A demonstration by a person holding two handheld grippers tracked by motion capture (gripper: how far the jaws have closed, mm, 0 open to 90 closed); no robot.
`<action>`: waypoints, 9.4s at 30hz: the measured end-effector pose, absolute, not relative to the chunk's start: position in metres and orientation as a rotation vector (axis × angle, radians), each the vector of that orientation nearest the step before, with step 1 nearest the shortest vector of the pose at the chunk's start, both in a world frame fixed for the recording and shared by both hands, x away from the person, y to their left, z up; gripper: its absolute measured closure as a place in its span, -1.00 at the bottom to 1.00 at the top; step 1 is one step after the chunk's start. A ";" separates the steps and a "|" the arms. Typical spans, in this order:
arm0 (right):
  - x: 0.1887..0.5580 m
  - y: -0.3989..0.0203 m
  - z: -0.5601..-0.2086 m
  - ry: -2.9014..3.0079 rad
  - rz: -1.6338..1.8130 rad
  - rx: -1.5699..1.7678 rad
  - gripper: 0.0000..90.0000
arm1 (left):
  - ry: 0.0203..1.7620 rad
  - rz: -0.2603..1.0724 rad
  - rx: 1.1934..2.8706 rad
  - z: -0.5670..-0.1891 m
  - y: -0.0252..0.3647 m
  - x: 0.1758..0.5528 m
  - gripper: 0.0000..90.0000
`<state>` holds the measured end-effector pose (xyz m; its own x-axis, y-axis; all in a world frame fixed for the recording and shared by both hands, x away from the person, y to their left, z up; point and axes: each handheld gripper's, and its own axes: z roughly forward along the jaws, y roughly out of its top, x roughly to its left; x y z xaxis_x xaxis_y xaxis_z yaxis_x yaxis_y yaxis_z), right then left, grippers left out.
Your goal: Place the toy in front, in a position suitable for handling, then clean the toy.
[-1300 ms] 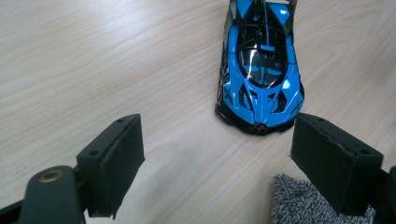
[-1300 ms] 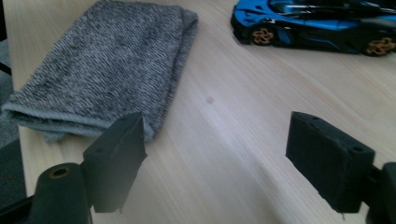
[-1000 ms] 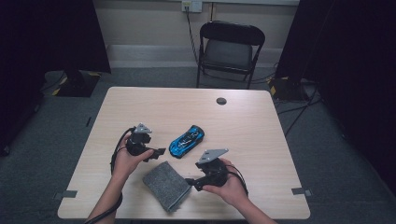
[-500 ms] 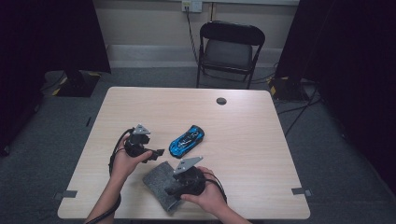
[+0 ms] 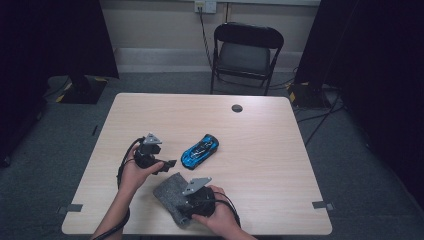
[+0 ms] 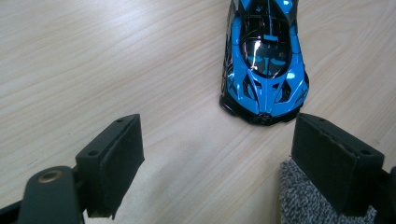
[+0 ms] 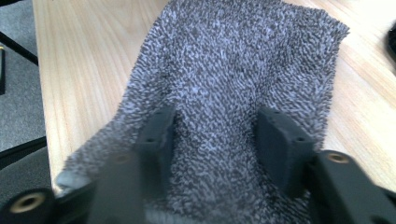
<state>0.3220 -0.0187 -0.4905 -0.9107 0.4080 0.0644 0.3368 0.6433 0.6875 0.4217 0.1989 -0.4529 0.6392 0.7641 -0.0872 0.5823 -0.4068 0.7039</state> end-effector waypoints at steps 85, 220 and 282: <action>0.378 -0.184 -0.450 2.527 1.157 1.006 0.75 | 0.835 0.362 2.169 -0.503 0.129 0.444 -0.43; 0.503 -0.135 -0.450 2.487 0.818 1.194 0.74 | 0.843 0.369 2.164 -0.504 0.129 0.443 -0.43; 0.447 -0.114 -0.433 2.641 1.031 0.975 0.74 | 0.857 0.367 2.161 -0.504 0.128 0.442 -0.43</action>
